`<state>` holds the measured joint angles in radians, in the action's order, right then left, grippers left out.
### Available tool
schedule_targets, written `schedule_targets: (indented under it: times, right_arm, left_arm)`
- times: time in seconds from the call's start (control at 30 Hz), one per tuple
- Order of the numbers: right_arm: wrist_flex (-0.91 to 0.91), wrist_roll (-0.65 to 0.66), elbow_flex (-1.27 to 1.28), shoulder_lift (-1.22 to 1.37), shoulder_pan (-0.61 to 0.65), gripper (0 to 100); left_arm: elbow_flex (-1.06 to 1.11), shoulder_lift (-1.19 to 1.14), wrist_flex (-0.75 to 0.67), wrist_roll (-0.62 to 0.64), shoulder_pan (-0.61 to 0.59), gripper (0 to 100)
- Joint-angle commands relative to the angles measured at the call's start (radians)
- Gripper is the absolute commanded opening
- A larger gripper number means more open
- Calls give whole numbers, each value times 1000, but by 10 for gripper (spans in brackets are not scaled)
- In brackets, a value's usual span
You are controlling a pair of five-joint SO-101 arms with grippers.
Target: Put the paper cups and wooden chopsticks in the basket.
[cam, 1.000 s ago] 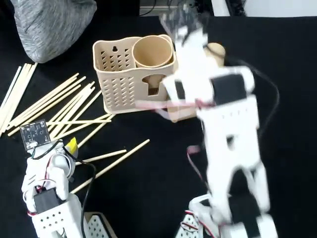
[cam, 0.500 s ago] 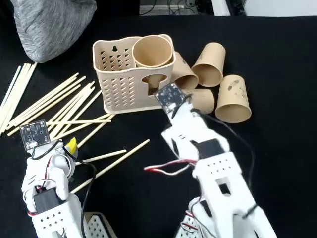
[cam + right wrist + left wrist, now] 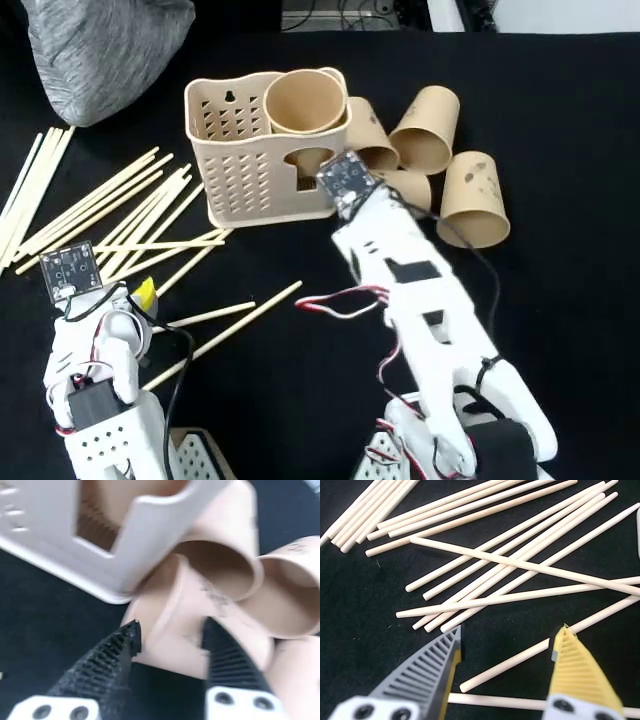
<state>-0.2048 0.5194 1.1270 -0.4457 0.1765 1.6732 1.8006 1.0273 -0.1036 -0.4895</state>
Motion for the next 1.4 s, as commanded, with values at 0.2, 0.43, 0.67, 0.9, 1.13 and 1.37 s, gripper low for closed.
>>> schedule_targets:
  times: [0.2,0.43,0.67,0.9,1.13,1.37]
  right_arm:
    - [203,78,116,-25,-155,12]
    - [97,17,265,-389,-192,11]
    - [-474,-115,157,-914,-173,11]
    - [-852,-310,-154,-1084,-149,11]
    - [-910,-454,-519,-828,-3,11]
    - [-870,-493,-987,-438,124,11]
  left_arm:
    - [2,5,-20,-3,-7,288]
    - [2,5,-21,-3,-7,288]
    - [2,5,-21,-3,-7,288]
    - [2,5,-20,-3,-7,288]
    - [1,5,-18,-2,-7,288]
    - [2,5,-20,-2,-7,288]
